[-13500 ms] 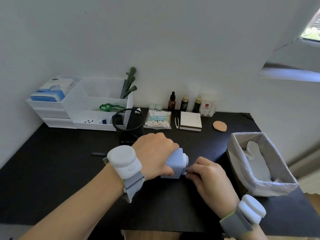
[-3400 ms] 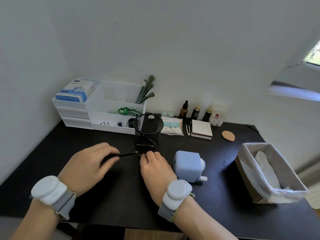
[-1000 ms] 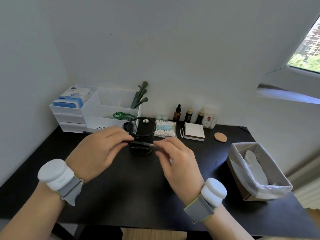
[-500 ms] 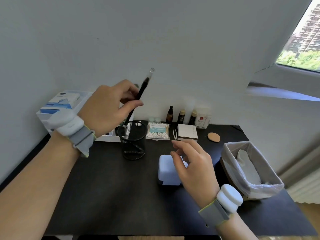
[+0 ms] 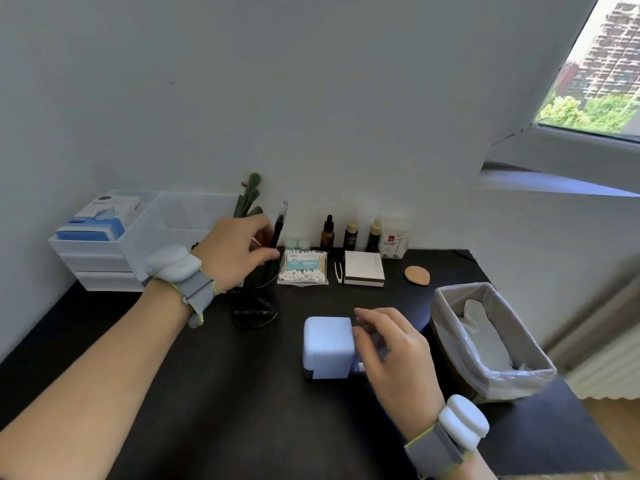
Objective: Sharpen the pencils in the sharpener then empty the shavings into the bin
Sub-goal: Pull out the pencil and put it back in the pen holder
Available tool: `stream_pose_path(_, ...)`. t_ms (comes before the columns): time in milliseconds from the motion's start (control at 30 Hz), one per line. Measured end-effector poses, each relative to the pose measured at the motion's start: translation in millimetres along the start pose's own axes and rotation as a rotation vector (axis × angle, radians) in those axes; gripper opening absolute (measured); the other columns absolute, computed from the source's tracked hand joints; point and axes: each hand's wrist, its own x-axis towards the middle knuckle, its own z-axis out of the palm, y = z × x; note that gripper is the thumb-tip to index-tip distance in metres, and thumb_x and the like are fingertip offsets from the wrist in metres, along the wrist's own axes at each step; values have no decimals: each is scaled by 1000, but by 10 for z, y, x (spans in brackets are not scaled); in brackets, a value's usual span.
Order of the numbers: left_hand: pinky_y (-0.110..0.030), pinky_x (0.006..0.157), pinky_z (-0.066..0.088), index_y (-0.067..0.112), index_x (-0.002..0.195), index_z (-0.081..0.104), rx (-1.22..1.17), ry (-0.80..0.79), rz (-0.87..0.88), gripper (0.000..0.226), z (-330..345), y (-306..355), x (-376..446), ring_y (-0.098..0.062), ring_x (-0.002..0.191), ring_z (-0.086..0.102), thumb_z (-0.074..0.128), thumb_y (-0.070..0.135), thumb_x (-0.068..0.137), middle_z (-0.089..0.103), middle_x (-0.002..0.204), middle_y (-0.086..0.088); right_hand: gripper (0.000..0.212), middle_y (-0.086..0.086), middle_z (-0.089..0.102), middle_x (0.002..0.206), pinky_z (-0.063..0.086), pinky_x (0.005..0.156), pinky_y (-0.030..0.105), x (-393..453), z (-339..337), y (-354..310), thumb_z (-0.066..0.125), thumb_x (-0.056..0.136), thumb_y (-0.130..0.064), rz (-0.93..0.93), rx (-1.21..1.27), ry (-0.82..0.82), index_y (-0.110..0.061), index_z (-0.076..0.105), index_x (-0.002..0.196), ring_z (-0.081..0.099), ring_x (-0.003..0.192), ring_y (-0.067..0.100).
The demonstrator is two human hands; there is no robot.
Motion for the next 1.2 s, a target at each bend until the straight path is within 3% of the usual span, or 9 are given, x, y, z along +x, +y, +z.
stream_pose_path(167,-40,81,57,22,87,58,93,-50,-11,18,66,-47,-23,-17,79,70,75,21,83,70,88,0,24,-9,65,105,55,83,26,-14,31,13,63,91,-19,6,20,-1,-16,69,114,61,97,5)
stream_pose_path(333,-33,82,55,16,95,64,132,-69,-22,16,82,-44,-25,-17,84,68,75,21,84,70,91,-1,22,-9,65,103,54,83,25,-18,62,21,59,93,-19,1,33,0,-16,69,112,61,97,4)
stream_pose_path(567,-37,83,55,12,100,69,153,-103,-25,17,50,-76,38,-17,82,69,75,18,84,72,89,-3,26,-11,64,101,50,80,16,-47,76,46,53,94,-28,20,69,-8,-16,69,111,60,95,2)
stream_pose_path(900,-40,75,57,16,85,67,263,-59,-47,17,115,-92,73,-19,75,66,79,26,79,69,78,-1,26,-12,64,101,52,78,18,-63,76,52,53,95,-28,28,73,-17,-17,70,111,61,94,2)
stream_pose_path(1033,-32,67,52,20,76,62,398,-48,-32,21,76,-52,69,-19,75,63,76,35,80,59,71,6,25,-12,64,101,51,79,18,-70,74,58,53,96,-29,25,67,-18,-18,70,111,60,94,1)
stream_pose_path(1133,-31,66,52,22,74,66,508,-109,-24,22,38,-13,88,-17,75,62,71,41,83,57,68,9,20,-10,64,100,50,79,20,-69,86,81,55,96,-23,14,85,-8,-16,70,108,61,94,2)
stream_pose_path(1200,-32,71,55,18,77,72,503,-232,-28,21,14,10,111,-16,74,65,68,37,86,64,67,7,21,-10,64,100,50,79,20,-65,86,84,55,96,-24,12,89,-5,-15,70,108,61,94,2)
